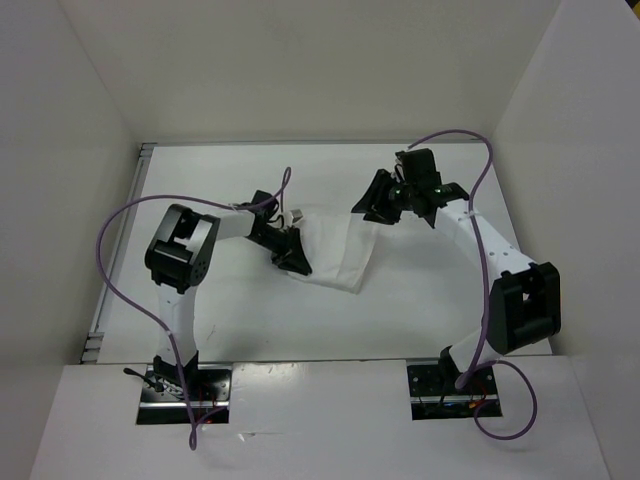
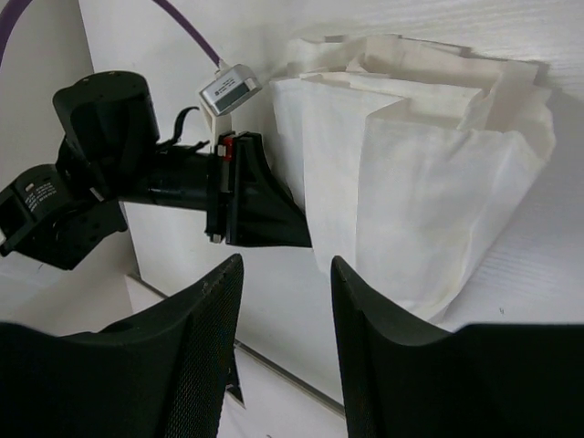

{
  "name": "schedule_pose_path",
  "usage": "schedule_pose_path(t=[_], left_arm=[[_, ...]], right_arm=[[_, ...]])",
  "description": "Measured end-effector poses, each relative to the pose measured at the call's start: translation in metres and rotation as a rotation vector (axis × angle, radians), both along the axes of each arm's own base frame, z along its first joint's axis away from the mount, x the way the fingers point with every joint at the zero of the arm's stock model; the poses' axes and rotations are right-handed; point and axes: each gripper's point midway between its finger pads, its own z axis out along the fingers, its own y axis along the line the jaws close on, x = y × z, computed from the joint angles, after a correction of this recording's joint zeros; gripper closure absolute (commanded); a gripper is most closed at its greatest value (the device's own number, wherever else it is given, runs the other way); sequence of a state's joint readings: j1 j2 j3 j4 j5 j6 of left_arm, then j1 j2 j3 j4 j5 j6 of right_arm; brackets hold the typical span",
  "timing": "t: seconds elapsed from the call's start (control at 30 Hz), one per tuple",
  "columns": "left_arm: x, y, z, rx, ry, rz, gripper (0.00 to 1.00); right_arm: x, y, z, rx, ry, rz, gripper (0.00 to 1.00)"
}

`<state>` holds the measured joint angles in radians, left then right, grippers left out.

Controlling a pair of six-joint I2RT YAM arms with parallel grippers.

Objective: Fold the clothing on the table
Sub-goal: Fold the skirt

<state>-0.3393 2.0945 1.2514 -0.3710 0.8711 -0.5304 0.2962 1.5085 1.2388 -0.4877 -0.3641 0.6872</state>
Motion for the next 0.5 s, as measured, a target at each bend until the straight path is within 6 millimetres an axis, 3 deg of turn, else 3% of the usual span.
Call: schedule_pose_path(t=[0.17,0.3,0.37,0.43,0.5], left_arm=[[0.004,-0.001,-0.001,0.007,0.007,0.017,0.7],[0.007,-0.003,0.014,0.009,-0.04,0.018,0.48],[0.013,-0.002,0.039,0.006,-0.12,0.024,0.39],[0.018,0.0,0.08,-0.008,-0.244,0.045,0.32],[0.017,0.005,0.13,-0.035,-0.395,0.071,0.32]], right_arm=[[-0.003,-0.006,-0.003,-0.001,0.006,0.007,0.48],[-0.015,-0.016,0.0,0.0,-0.006,0.012,0.38],[-0.023,-0.023,0.008,0.003,-0.032,0.006,0.33],[-0.032,-0.034,0.017,0.009,-0.066,-0.014,0.33],[-0.046,-0.047,0.019,0.02,-0.08,-0.051,0.39]])
